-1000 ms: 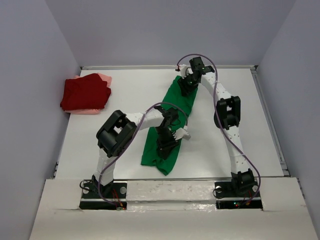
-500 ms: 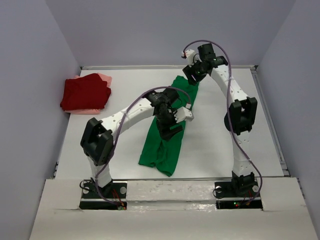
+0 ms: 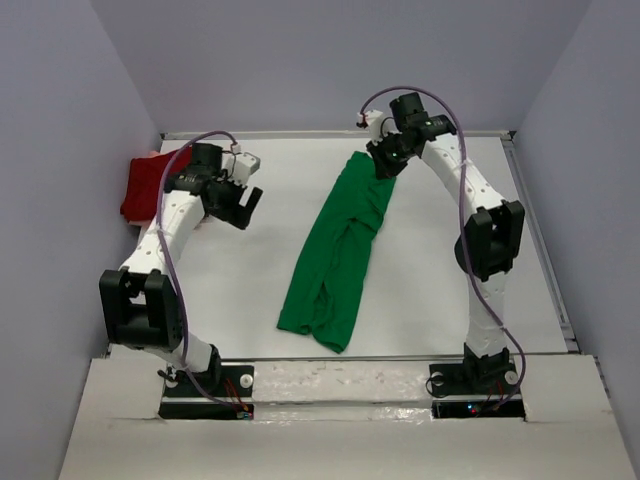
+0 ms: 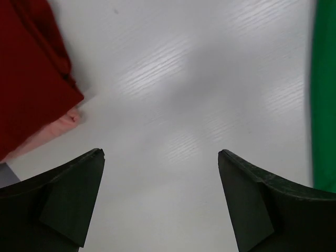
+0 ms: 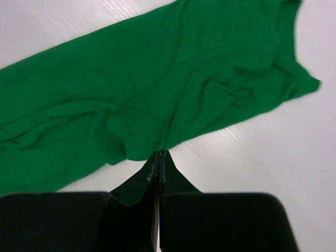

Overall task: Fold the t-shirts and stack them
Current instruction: Fold the tshirt

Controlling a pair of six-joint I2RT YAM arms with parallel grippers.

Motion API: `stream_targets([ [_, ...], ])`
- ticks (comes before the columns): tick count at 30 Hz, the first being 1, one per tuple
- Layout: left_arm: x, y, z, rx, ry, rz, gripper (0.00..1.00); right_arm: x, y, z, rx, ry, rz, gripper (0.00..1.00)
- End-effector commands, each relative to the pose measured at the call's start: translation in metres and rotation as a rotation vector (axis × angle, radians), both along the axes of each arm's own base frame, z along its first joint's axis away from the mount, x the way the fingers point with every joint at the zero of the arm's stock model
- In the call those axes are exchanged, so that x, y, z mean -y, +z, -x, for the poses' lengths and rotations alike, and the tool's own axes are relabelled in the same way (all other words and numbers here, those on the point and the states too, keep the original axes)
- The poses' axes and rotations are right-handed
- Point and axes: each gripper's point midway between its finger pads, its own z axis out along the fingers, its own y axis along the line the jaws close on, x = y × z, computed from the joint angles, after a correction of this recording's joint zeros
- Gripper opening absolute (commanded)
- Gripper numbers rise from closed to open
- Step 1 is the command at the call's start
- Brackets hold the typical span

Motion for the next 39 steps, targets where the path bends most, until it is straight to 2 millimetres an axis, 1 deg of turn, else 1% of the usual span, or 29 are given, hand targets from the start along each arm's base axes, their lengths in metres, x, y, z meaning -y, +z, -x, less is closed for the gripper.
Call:
stream_targets([
  [1,-0.032,0.032,-0.008,0.156,0.119,0.024,0.99,-0.029,-0.023,0.018,-0.111,0.073,-0.017,0.0],
  [3,-0.044,0.028,-0.006,0.149,0.15,0.019,0.99,-0.033,-0.028,0.012,-0.106,0.075,-0.024,0.0],
  [4,-0.052,0.026,-0.006,0.146,0.17,0.017,0.99,-0.039,-0.033,0.012,-0.113,0.087,-0.024,0.0],
  [5,-0.062,0.021,-0.003,0.135,0.198,0.013,0.99,-0.042,-0.042,0.007,-0.123,0.093,-0.022,0.0],
  [6,-0.065,0.02,-0.002,0.132,0.207,0.015,0.99,-0.043,-0.048,0.004,-0.128,0.095,-0.019,0.0],
  [7,-0.076,0.018,0.001,0.125,0.237,0.012,0.99,-0.043,-0.054,0.002,-0.135,0.095,-0.013,0.0],
  [8,-0.084,0.015,0.006,0.12,0.259,0.007,0.99,-0.044,-0.066,-0.003,-0.145,0.099,-0.005,0.0],
  [10,-0.089,0.013,0.013,0.116,0.268,0.003,0.99,-0.043,-0.077,-0.009,-0.142,0.093,0.015,0.0],
  [11,-0.091,0.017,0.016,0.133,0.271,-0.004,0.99,-0.043,-0.081,-0.012,-0.143,0.089,0.021,0.0],
  [12,-0.096,0.014,0.021,0.129,0.284,-0.024,0.99,-0.043,-0.088,-0.016,-0.138,0.087,0.029,0.0],
  [15,-0.103,0.016,0.029,0.13,0.302,-0.049,0.99,-0.043,-0.095,-0.022,-0.124,0.079,0.036,0.0],
  [19,-0.106,0.021,0.037,0.131,0.312,-0.063,0.99,-0.037,-0.112,-0.024,-0.141,0.055,0.072,0.0],
  [23,-0.108,0.026,0.038,0.142,0.318,-0.07,0.99,-0.031,-0.126,-0.023,-0.153,0.049,0.105,0.0],
  [26,-0.109,0.024,0.038,0.132,0.328,-0.066,0.99,-0.031,-0.136,-0.024,-0.163,0.052,0.114,0.0],
  [29,-0.111,0.023,0.042,0.128,0.344,-0.071,0.99,-0.031,-0.14,-0.03,-0.148,0.05,0.123,0.0],
  [32,-0.112,0.022,0.049,0.123,0.355,-0.075,0.99,-0.033,-0.143,-0.042,-0.118,0.049,0.125,0.0],
  [33,-0.115,0.021,0.052,0.122,0.371,-0.084,0.99,-0.035,-0.142,-0.049,-0.099,0.045,0.121,0.0],
  [38,-0.118,0.024,0.057,0.123,0.39,-0.095,0.99,-0.041,-0.138,-0.067,-0.037,0.04,0.103,0.0],
  [39,-0.119,0.025,0.058,0.123,0.399,-0.096,0.99,-0.044,-0.137,-0.074,-0.006,0.041,0.095,0.0],
])
